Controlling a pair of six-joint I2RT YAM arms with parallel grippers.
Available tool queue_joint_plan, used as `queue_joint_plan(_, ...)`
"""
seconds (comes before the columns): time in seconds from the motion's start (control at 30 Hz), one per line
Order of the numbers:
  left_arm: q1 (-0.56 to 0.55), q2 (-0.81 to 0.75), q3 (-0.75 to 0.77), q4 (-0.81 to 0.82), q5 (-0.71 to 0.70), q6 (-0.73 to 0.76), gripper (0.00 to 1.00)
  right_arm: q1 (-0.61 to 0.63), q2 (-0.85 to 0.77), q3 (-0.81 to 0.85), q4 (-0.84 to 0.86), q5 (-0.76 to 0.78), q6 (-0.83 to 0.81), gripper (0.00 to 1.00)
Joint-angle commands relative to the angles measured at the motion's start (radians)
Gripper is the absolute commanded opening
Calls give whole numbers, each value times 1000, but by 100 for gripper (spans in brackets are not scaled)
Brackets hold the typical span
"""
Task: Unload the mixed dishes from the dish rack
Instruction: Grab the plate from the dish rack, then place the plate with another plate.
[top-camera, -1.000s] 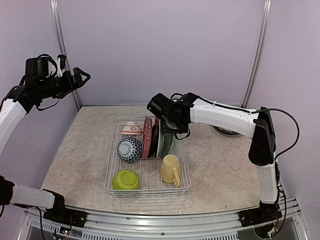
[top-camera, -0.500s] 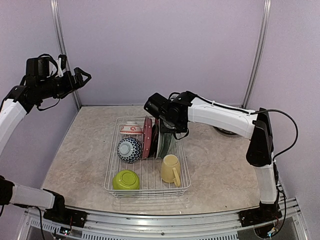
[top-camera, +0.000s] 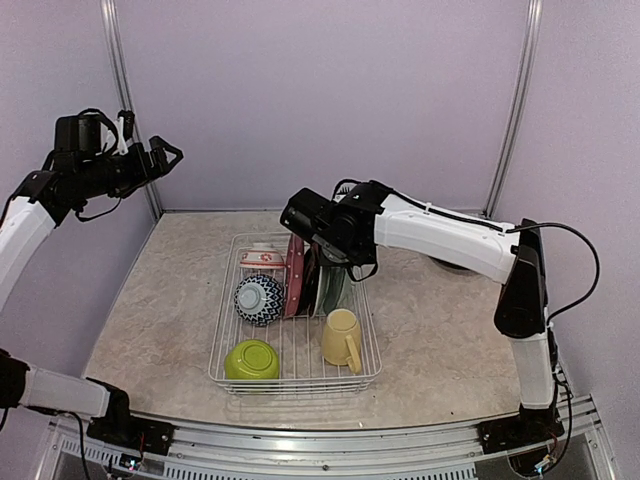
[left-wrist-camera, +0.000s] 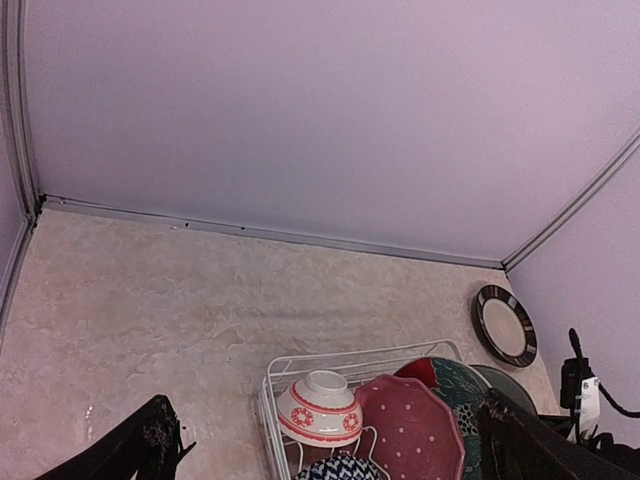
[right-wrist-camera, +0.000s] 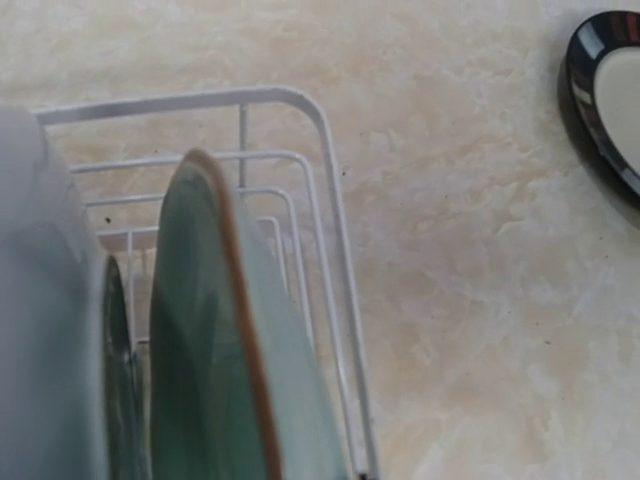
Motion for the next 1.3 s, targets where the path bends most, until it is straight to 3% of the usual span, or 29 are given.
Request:
queue_joint_plan(0.0, -4, 21, -2, -18, -17, 21, 99, 4, -124, 25, -50, 154, -38, 0)
queue_joint_plan(0.33, -5, 51, -1, -14, -51, 35, 99, 5, -306, -147, 103, 205, -146, 0)
queue_joint_plan(0.57, -23, 114, 152, -72, -24, -26, 99, -49, -500, -363, 397, 134, -298, 0)
queue_joint_plan(0.73, -32, 157, 243, -51, 35, -70, 99, -203, -694, -580, 650, -76, -359, 0)
queue_joint_plan(0.97, -33, 222, 294, -45, 25, -34, 99, -522, -902, -858, 910, -424, -301, 0)
queue_joint_plan(1.27, -36, 195, 173, 2, 30, 89, 99, -984, -871, -1111, 1184, -865, -138, 0)
